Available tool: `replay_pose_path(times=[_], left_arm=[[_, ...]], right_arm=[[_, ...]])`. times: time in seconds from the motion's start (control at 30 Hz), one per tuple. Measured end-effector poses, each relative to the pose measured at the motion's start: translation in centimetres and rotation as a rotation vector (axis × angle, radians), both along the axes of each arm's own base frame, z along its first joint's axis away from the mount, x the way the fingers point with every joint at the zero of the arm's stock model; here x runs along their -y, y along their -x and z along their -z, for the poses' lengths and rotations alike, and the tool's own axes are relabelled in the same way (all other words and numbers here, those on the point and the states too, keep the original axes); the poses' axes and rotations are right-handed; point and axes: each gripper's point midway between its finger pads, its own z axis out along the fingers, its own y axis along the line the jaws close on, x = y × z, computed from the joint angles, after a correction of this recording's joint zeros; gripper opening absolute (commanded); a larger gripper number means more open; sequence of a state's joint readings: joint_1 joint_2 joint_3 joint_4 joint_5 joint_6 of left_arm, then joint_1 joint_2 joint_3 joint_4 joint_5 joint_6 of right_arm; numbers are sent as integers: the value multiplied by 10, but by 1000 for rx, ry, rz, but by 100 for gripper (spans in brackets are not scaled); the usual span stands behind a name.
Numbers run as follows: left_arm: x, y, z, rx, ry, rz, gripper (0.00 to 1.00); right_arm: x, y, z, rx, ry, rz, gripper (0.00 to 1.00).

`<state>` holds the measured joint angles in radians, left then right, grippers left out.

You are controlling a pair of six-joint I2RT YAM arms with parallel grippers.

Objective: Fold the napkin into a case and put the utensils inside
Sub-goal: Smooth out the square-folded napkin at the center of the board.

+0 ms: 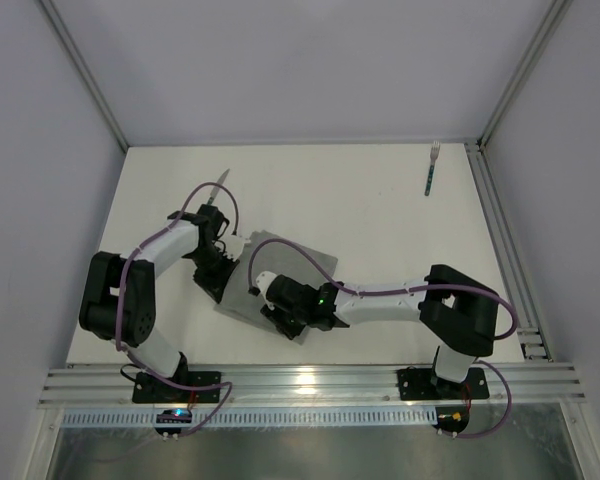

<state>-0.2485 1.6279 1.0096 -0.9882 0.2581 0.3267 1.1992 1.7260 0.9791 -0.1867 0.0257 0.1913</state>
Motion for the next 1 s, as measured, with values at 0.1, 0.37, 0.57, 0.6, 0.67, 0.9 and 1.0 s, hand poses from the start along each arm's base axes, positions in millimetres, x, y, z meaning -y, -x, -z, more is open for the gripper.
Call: replay_pose_path(times=[0.1,0.37,0.57,0.6,0.67,0.9,1.0], left_arm=[[1,0,0,-1,4,0,0],[2,1,-1,-7,12,-1,4],[3,2,-1,-8,14,-3,17],[3,2,-1,-8,15,-3,17],[3,2,-1,-8,15,-4,17],[3,3,1,-19,16,-4,0],[6,3,1,-22,27,1,0]], right_arm=[[1,1,0,0,3,2,34],[3,1,-6,6,2,12,45],[4,1,-7,11,4,22,27],[4,1,-7,11,4,24,24],[4,1,-7,10,4,28,23],[3,1,-7,8,2,27,10],[3,1,-7,7,2,27,3]])
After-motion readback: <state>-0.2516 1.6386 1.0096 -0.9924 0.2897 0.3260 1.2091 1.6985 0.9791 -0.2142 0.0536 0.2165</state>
